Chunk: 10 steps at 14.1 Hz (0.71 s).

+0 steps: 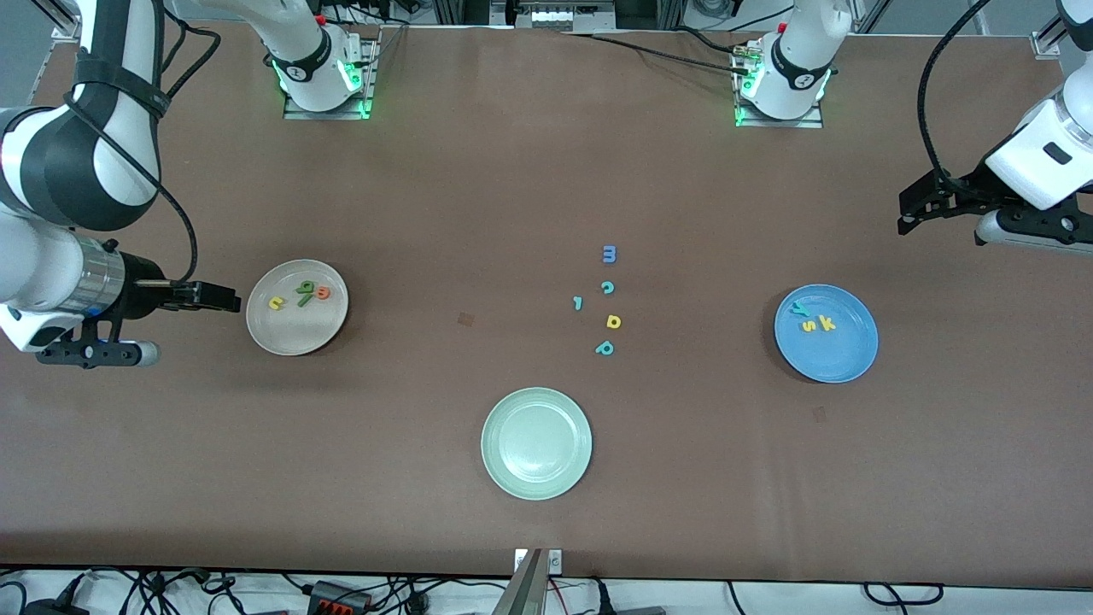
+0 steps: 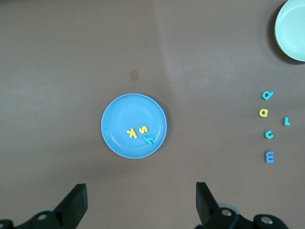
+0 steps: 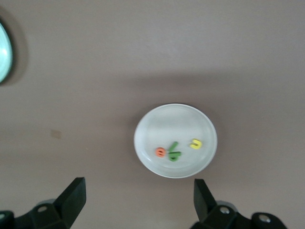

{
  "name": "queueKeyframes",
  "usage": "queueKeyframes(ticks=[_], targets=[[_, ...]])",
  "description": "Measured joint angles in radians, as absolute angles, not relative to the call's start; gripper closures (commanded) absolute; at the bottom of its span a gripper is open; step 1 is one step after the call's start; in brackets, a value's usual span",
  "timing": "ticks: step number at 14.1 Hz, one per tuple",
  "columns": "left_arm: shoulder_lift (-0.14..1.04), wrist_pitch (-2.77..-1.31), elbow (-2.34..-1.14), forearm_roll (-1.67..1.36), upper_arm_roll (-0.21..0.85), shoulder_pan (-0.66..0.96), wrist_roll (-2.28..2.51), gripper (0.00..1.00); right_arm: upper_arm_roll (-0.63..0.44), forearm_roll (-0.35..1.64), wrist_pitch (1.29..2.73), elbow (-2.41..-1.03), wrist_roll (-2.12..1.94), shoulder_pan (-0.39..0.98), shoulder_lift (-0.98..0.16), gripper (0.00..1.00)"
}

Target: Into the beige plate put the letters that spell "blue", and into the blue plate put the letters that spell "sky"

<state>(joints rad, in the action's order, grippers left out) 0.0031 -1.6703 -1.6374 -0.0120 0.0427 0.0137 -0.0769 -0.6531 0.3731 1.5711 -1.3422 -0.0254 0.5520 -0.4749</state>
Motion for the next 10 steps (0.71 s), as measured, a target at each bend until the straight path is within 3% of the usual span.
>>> queueKeyframes(ticks=[8,10], targets=[[0.004,-1.67,-1.637,-0.012,0.043,0.014,-0.077,0.0,-0.129,-0.005,1.596,-1.322,0.063,0.175,-0.307,0.0],[0.004,-1.67,-1.637,-0.012,0.043,0.014,-0.077,0.0,-0.059,-0.024,1.598,-1.322,0.062,0.078,-0.27,0.0]])
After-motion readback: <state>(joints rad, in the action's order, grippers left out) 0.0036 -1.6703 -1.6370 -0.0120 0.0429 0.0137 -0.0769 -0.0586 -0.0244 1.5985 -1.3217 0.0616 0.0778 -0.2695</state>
